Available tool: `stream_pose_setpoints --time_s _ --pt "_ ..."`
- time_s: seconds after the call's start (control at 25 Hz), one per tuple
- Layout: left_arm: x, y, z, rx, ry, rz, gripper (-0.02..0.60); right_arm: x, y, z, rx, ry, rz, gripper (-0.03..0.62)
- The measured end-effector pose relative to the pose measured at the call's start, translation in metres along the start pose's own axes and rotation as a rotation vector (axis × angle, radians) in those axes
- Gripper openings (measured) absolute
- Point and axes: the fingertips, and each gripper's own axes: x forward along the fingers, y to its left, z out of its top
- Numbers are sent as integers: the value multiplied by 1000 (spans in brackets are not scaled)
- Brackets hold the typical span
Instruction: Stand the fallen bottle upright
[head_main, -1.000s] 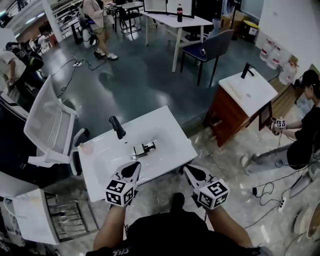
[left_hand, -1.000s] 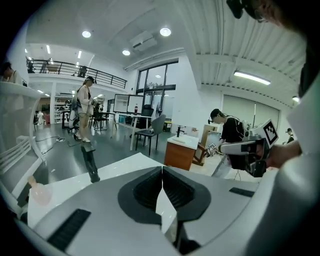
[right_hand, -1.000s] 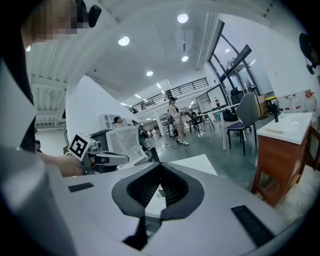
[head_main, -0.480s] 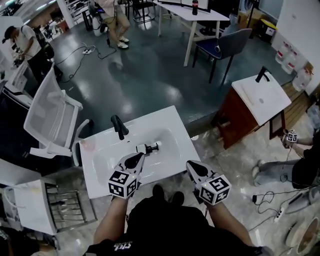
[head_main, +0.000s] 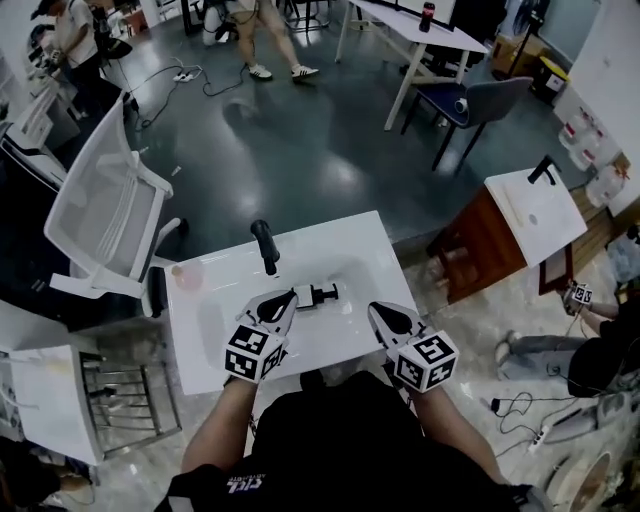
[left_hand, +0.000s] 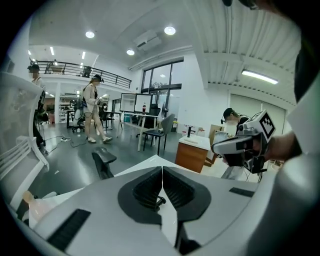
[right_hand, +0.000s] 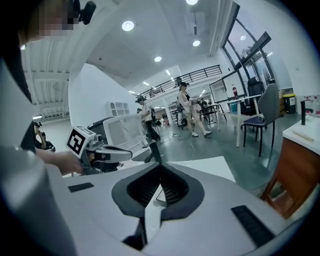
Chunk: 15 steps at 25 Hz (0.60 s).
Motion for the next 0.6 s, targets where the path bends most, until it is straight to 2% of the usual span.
stream_pose_setpoints --time_s 0.24,0.4,0.6 --pt "0 19 -33 -37 37 -18 18 43 19 -16 -28 99 22 15" --pt "10 29 -59 -64 78 -17 18 73 11 -29 -52 171 21 23" --pt "38 38 -96 -79 172 -28 20 115 -12 -51 -50 248 34 53"
